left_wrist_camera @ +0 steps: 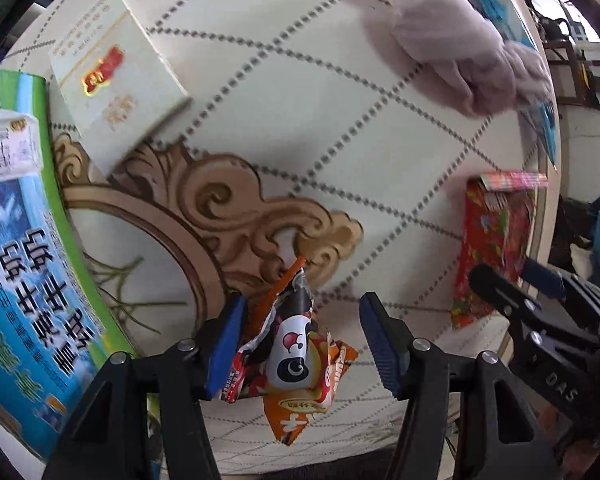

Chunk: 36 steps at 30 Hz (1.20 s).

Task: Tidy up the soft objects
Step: 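Carry both snack bags with both tools over the cardboard box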

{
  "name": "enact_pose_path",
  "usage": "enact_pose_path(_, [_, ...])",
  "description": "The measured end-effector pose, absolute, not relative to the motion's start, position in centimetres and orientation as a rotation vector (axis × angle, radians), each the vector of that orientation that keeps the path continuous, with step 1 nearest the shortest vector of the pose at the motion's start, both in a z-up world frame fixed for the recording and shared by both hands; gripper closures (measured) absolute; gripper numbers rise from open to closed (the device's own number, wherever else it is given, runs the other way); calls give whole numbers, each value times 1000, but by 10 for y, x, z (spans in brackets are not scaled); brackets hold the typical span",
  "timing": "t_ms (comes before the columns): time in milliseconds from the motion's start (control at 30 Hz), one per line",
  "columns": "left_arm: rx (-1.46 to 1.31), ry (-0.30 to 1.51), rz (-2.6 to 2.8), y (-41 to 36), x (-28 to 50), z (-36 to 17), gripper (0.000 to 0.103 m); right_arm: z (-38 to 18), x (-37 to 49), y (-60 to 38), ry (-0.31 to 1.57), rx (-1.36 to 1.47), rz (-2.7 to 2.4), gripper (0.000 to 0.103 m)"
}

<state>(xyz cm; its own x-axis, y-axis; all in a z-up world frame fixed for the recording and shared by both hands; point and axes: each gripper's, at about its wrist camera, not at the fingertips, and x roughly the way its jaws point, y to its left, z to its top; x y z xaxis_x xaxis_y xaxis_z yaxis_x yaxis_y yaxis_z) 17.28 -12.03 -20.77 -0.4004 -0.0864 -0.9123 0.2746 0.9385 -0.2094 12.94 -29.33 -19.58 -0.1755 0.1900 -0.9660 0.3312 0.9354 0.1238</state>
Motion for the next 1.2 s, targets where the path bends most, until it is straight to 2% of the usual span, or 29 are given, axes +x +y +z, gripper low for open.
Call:
enact_pose_path(200, [184, 1960, -377, -111, 149, -202, 47, -201, 134, -280, 1772, 309, -129, 34])
enact_pose_path(333, [211, 1970, -370, -112, 123, -203, 47, -206, 130, -274, 1762, 265, -166, 47])
enact_pose_path(400, [228, 1954, -340, -115, 113, -205, 56, -207, 123, -266, 1756, 282, -171, 50])
enact_pose_path(533, [238, 1877, -326, -114, 96, -193, 62, -196, 110, -280, 1757, 293, -170, 54])
enact_pose_path(700, [206, 1779, -344, -110, 79, -148, 64, -165, 85, -285, 1718, 341, -159, 55])
enact_pose_path(867, [134, 1626, -367, -80, 57, -72, 64, -99, 64, -280, 1629, 398, -77, 55])
enact_pose_path(1067, [33, 1459, -332, -18, 82, 28, 63, -6, 65, -221, 1510, 389, 86, 55])
enact_pose_path(1200, [0, 1391, -265, 49, 97, 54, 63, 28, 84, -146, 1478, 377, 202, 55])
